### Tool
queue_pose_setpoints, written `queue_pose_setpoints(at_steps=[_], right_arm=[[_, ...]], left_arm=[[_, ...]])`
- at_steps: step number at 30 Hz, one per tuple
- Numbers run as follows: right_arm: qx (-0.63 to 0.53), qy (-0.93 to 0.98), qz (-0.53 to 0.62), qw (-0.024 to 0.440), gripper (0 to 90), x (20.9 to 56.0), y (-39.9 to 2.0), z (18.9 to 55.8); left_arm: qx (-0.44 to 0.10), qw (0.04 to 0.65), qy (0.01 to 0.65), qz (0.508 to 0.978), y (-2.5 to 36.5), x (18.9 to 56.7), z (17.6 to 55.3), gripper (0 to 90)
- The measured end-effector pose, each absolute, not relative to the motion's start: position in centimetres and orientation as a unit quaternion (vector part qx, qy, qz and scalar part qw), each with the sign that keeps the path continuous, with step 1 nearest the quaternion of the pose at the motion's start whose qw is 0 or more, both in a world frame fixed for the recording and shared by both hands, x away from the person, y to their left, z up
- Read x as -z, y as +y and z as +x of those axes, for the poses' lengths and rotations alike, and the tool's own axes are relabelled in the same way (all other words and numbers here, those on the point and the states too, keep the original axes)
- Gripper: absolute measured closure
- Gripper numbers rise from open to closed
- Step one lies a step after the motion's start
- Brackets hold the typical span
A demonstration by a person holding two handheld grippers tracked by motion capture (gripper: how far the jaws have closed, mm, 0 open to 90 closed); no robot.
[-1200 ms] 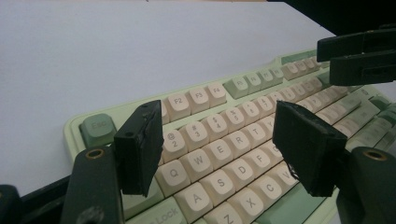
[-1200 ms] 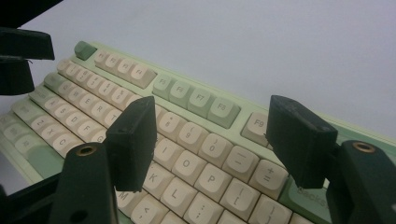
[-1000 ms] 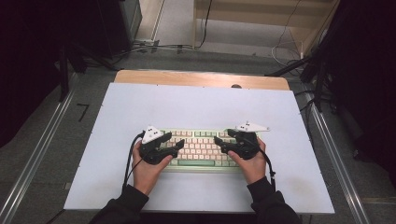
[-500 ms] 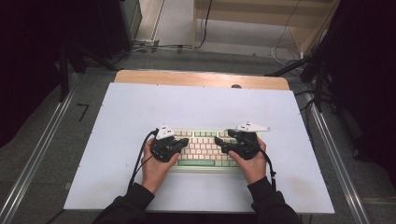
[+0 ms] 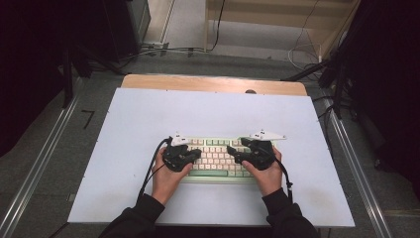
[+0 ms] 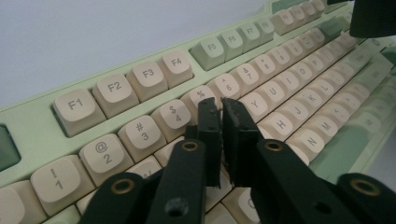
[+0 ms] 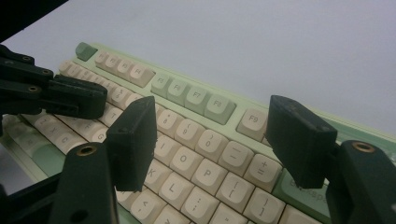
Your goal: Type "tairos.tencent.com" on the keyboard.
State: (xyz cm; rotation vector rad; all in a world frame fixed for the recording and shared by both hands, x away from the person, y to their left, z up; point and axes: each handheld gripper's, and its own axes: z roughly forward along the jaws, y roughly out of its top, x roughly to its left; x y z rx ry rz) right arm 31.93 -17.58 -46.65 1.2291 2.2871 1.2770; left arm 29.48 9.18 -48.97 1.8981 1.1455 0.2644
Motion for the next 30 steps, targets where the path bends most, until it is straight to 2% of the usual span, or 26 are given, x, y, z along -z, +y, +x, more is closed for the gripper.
queue_pose_setpoints(at_steps=[1,2,3,4,5,6,8,10,12,25,30], right_arm=[[-0.438,0.784,0.423,0.123,32.5,46.6,-17.6,31.9],[-0.438,0.784,0.423,0.123,32.5,46.6,-17.6,31.9],[-0.438,0.784,0.423,0.123,32.5,46.6,-17.7,32.0],[-0.438,0.784,0.423,0.123,32.5,46.7,-17.7,32.0],[-0.438,0.784,0.423,0.123,32.5,46.7,-17.7,32.0],[-0.437,0.784,0.423,0.123,32.4,46.7,-17.8,32.0],[-0.437,0.784,0.423,0.124,32.5,46.6,-17.8,32.0],[-0.438,0.783,0.424,0.123,32.5,46.6,-17.8,32.0],[-0.438,0.782,0.425,0.124,32.5,46.7,-17.9,32.0],[-0.439,0.783,0.423,0.123,32.7,46.7,-17.9,31.9],[-0.438,0.785,0.422,0.121,33.0,46.7,-17.8,31.9]], left_arm=[[-0.105,0.446,0.46,0.761,9.3,48.7,29.4,77.6],[-0.106,0.454,0.459,0.757,9.4,48.5,29.3,77.6],[-0.108,0.461,0.458,0.752,9.5,48.2,29.2,67.9],[-0.11,0.468,0.458,0.748,9.7,47.9,29.1,63.4],[-0.11,0.477,0.46,0.741,9.8,47.7,29.1,63.4],[-0.109,0.485,0.461,0.735,10.1,47.5,29.0,56.4],[-0.115,0.492,0.466,0.726,10.6,47.2,28.9,48.2],[-0.125,0.495,0.472,0.719,11.0,47.0,28.9,44.8],[-0.135,0.498,0.476,0.712,11.4,47.0,28.9,36.8],[-0.156,0.493,0.487,0.704,12.7,47.5,28.5,29.9],[-0.161,0.495,0.491,0.699,13.7,47.4,28.1,29.9]])
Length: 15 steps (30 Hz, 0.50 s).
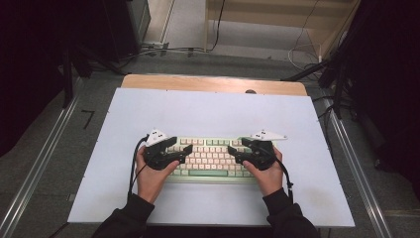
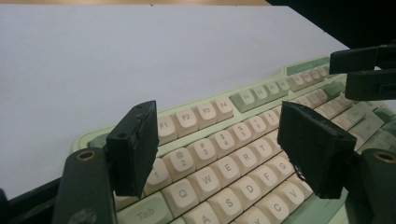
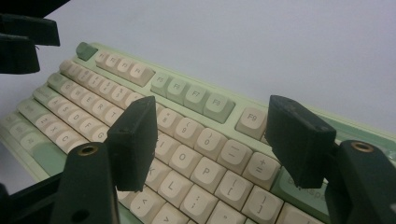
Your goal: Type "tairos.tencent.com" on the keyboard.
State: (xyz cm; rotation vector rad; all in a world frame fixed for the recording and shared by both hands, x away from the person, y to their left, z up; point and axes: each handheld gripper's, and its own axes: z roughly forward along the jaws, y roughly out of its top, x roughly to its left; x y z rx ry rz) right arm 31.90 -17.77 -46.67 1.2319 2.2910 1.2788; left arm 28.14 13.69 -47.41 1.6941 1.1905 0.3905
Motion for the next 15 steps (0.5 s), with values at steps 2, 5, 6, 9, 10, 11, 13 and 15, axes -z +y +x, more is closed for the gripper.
queue_pose_setpoints(at_steps=[2,5,6,9,10,11,13,15], right_arm=[[-0.439,0.785,0.421,0.121,33.2,46.7,-17.7,31.9],[-0.439,0.785,0.419,0.122,33.2,46.7,-17.7,31.9],[-0.439,0.786,0.419,0.121,33.2,46.7,-17.7,31.9],[-0.437,0.786,0.42,0.12,33.2,46.7,-17.6,31.8],[-0.437,0.787,0.419,0.12,33.2,46.7,-17.6,31.8],[-0.437,0.787,0.419,0.12,33.2,46.8,-17.6,31.8],[-0.437,0.787,0.419,0.118,33.2,46.8,-17.5,31.8],[-0.436,0.789,0.417,0.118,33.2,46.8,-17.5,31.8]], left_arm=[[-0.161,0.494,0.494,0.697,14.0,47.5,28.0,29.8],[-0.161,0.49,0.497,0.698,14.5,47.8,27.8,29.8],[-0.162,0.489,0.499,0.697,14.7,47.9,27.7,29.8],[-0.166,0.49,0.502,0.693,15.2,47.8,27.6,29.9],[-0.167,0.491,0.503,0.691,15.4,47.8,27.6,29.9],[-0.168,0.491,0.505,0.69,15.5,47.7,27.6,29.8],[-0.169,0.49,0.507,0.689,15.8,47.7,27.5,29.9],[-0.17,0.491,0.509,0.687,15.9,47.8,27.4,29.9]])
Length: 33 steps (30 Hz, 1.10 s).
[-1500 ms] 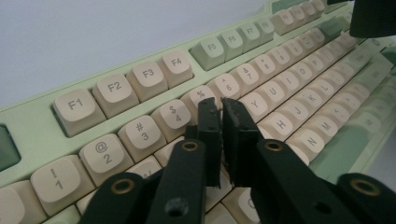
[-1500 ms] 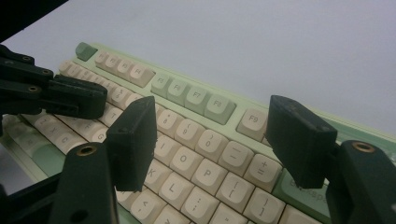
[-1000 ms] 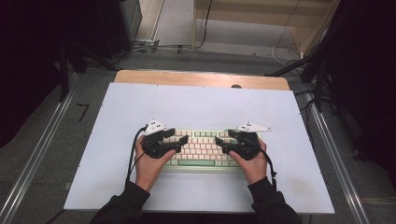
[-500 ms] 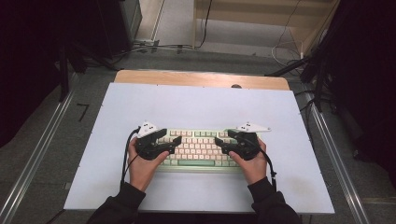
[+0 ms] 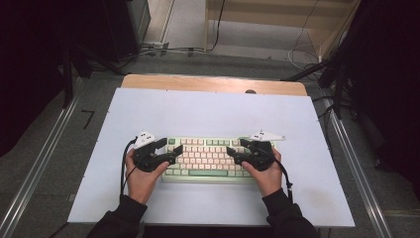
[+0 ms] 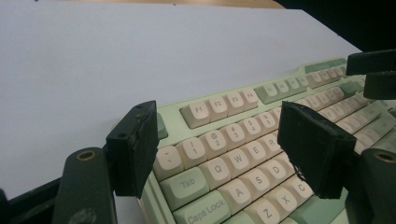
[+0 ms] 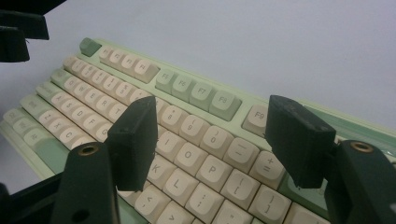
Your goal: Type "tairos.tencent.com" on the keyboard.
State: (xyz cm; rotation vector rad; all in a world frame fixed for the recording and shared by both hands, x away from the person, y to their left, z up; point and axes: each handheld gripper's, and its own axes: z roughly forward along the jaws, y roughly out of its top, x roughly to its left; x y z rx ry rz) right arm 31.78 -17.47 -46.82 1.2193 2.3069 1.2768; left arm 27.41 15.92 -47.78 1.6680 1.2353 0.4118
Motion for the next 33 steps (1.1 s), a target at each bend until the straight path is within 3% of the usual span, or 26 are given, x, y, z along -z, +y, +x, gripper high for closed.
queue_pose_setpoints(at_steps=[8,15,25,33], right_arm=[[-0.432,0.793,0.413,0.118,36.1,47.0,-17.2,31.7],[-0.432,0.797,0.404,0.118,49.6,47.1,-17.1,31.6],[-0.423,0.814,0.386,0.091,87.8,47.8,-16.8,31.5],[-0.412,0.823,0.381,0.089,88.0,48.4,-16.0,31.7]], left_arm=[[-0.168,0.488,0.508,0.69,15.9,48.0,27.2,29.9],[-0.166,0.488,0.507,0.691,15.9,48.1,27.1,29.9],[-0.162,0.487,0.508,0.692,15.8,48.2,27.0,30.2],[-0.162,0.486,0.506,0.694,15.8,48.3,27.0,30.2]])
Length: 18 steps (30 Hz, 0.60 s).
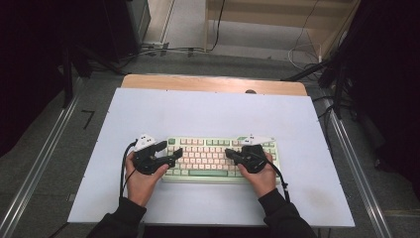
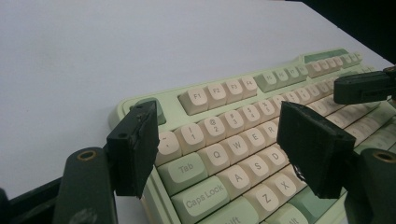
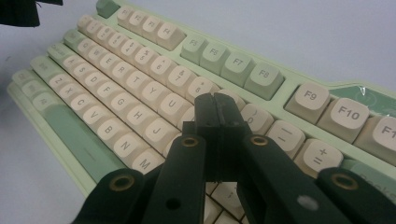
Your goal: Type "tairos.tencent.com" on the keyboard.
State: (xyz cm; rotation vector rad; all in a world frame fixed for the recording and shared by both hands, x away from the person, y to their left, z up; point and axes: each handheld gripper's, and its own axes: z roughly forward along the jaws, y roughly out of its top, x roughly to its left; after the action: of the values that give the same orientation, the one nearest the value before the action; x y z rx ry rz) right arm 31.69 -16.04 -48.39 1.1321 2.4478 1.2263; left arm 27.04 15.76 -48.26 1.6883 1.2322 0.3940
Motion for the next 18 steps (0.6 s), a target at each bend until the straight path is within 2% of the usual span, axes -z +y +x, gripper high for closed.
queue_pose_setpoints(at_steps=[18], right_arm=[[-0.407,0.822,0.387,0.093,87.8,48.6,-16.07,32.01]], left_arm=[[-0.16,0.483,0.506,0.696,15.63,48.39,27.05,30.2]])
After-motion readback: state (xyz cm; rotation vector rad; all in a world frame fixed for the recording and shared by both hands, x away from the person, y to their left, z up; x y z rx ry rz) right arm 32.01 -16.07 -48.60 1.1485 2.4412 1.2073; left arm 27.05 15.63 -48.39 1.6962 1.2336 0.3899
